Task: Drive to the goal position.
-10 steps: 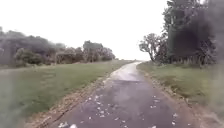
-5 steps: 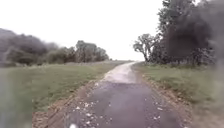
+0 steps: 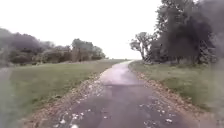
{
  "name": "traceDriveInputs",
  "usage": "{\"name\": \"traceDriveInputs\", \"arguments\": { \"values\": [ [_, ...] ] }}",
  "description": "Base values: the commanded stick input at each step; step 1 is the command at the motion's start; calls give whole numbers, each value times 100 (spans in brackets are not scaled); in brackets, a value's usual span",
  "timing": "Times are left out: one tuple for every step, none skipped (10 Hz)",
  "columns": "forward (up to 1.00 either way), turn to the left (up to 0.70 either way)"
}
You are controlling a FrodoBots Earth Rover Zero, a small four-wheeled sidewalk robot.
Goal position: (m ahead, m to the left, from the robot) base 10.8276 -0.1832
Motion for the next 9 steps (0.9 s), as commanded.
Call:
{"name": "traceDriveInputs", "arguments": {
  "values": [
    [70, 0],
    [70, 0],
    [70, 0],
    [70, 0],
    [70, 0],
    [70, 0],
    [70, 0],
    [70, 0],
    [70, 0]
  ]
}}
